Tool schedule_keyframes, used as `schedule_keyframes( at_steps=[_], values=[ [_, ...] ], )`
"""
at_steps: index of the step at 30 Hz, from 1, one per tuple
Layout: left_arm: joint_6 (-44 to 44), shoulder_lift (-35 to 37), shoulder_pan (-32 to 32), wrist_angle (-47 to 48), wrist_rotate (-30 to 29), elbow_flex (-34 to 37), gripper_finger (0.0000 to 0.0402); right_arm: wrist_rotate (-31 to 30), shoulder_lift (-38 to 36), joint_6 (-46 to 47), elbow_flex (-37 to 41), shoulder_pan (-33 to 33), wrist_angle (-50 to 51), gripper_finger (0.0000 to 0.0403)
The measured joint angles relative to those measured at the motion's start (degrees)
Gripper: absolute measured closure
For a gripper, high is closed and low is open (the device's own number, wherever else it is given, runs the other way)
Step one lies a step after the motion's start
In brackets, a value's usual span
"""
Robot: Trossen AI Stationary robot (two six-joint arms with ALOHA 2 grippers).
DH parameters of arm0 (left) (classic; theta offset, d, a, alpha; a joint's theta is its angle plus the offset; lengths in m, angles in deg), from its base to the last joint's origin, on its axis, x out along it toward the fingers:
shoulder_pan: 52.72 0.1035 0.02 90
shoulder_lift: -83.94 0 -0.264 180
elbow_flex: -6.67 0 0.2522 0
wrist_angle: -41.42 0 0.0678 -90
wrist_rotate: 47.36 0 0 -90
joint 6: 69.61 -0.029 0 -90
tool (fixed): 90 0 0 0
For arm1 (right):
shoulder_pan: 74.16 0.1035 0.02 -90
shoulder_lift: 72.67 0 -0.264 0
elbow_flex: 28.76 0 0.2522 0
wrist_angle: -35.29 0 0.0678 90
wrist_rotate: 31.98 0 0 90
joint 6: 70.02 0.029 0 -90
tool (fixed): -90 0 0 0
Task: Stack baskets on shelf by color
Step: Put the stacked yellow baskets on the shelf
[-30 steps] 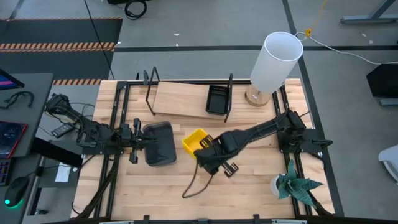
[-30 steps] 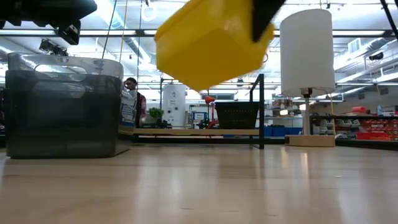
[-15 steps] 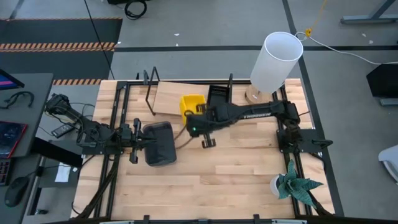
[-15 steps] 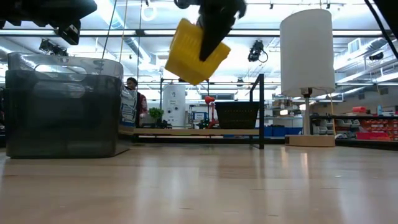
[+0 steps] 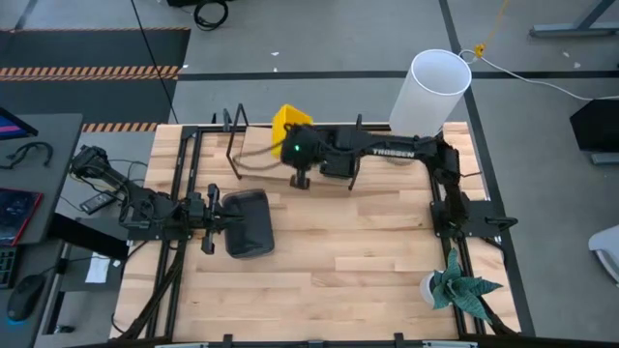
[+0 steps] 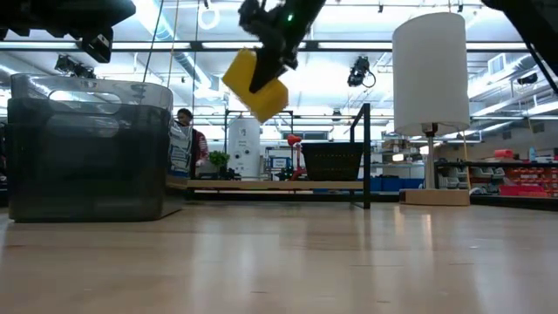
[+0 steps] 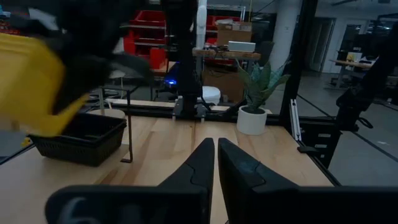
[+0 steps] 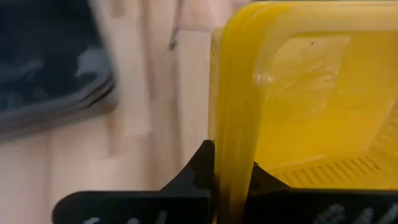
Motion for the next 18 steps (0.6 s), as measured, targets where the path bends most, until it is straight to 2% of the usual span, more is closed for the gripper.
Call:
schedule_keyframes(
  at_steps=[6, 10, 18],
  values=[
    [0.0, 0.0, 0.0, 0.0, 0.0, 0.0, 0.0366, 4.2, 4.2, 1.8, 0.0, -4.1, -3.6, 0.0392],
    [0.0, 0.0, 0.0, 0.0, 0.0, 0.0, 0.0368, 4.1, 7.0, 3.7, 0.0, -4.6, -1.1, 0.0393],
    [0.0, 0.0, 0.0, 0.0, 0.0, 0.0, 0.0376, 1.8, 8.0, 5.0, 0.0, -4.5, 3.9, 0.039]
  ],
)
